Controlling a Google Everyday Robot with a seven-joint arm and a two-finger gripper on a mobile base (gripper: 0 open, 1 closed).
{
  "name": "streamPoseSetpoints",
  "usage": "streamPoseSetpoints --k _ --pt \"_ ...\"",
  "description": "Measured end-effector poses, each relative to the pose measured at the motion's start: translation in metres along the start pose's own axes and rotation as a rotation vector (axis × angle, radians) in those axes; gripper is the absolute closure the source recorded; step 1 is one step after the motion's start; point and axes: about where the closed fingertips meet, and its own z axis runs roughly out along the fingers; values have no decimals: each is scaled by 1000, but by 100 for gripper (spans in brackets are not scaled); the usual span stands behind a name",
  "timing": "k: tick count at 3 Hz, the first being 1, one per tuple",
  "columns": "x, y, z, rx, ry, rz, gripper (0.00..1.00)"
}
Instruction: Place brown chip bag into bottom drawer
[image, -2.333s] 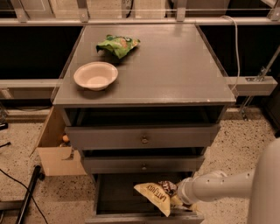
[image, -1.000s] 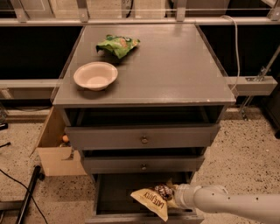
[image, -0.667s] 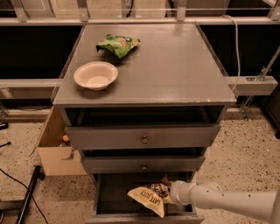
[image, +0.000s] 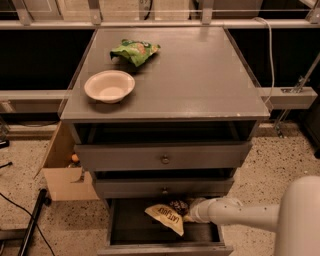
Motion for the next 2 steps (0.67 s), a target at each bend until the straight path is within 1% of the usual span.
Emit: streamPoseSetpoints --k 1,2 --pt "17 -21 28 13 47 46 100" --pt "19 -24 30 15 55 43 100"
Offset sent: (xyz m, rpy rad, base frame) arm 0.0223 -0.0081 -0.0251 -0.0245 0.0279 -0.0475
